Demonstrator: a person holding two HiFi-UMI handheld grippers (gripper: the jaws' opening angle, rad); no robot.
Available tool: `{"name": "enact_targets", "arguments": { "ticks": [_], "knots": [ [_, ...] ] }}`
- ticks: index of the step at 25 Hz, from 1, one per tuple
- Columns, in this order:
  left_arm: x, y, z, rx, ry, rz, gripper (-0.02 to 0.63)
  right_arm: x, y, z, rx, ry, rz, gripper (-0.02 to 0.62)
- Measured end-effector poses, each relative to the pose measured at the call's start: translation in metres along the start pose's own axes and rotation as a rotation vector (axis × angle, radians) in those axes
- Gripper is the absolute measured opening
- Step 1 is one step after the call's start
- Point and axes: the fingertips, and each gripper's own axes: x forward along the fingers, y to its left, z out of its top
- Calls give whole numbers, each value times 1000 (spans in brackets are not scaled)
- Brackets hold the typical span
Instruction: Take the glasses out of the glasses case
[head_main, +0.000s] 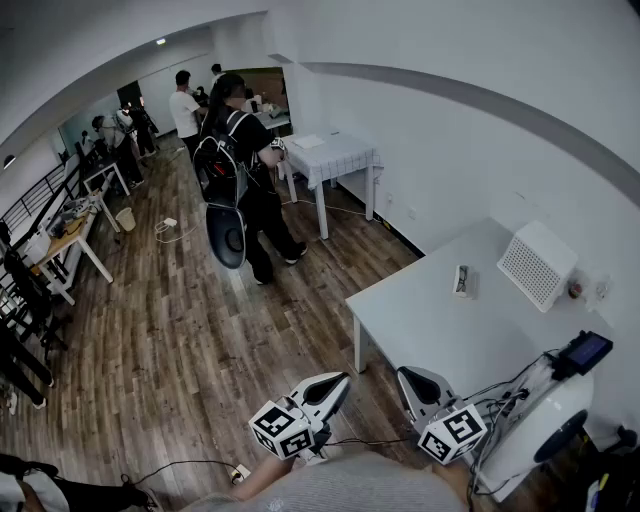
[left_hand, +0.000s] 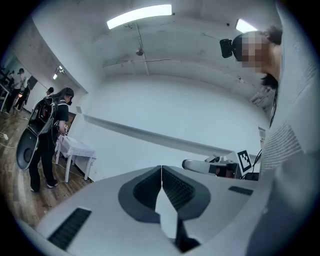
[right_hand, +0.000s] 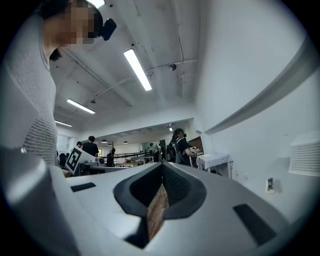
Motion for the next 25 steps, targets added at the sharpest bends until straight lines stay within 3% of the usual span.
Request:
{"name": "enact_targets", "arguments": {
  "ticks": [17, 25],
  "knots": [
    [0, -4, -6, 0, 5, 12, 14, -5, -1, -1, 4, -1, 12, 15],
    [3, 0, -6, -5, 2, 11, 14, 2, 5, -9, 27, 28, 58, 18]
  ]
}}
